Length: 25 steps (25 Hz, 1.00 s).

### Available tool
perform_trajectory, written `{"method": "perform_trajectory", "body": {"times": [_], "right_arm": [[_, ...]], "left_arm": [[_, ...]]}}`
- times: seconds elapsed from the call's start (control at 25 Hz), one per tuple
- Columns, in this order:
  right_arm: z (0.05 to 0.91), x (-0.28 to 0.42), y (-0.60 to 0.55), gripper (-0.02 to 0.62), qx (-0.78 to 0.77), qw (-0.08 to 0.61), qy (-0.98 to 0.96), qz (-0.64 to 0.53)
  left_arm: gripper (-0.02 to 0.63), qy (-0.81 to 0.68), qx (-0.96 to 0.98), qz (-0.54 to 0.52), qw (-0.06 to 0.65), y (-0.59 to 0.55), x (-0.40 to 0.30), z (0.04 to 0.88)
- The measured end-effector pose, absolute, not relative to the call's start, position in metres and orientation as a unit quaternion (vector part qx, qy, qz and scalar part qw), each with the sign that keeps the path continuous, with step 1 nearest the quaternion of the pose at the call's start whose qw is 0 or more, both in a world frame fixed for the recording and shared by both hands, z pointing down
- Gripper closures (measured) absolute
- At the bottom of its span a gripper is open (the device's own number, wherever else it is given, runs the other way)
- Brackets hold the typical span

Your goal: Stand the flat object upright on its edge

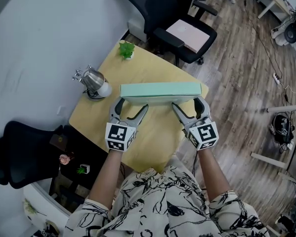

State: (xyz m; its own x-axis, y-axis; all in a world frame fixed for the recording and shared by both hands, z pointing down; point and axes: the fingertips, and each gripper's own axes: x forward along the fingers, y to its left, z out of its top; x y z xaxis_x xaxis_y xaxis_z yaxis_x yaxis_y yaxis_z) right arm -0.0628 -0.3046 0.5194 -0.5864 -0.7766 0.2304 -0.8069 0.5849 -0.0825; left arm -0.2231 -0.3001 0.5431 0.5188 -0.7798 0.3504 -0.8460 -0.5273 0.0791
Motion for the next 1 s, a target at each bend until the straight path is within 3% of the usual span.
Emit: {"method": "perform_trajectory", "body": {"times": [0.76,0.88,1.0], "right_arm": [[0.489,-0.044,-0.287,0.198,0.438,0.063,-0.895,0.058],[0.474,-0.037,-0.279,0.221,0.435,0.043,-0.898,0.057],[0.453,-0.028,-0.271,0.292,0.440,0.015,-0.897,0.047]], "left_arm": [[0.219,-0.473,0.863,0.138,0.115,-0.281,-0.243,0.528],[0.266,-0.484,0.858,0.126,0.113,-0.269,-0.256,0.517],[0.315,-0.505,0.849,0.117,0.105,-0.258,-0.269,0.504]]}}
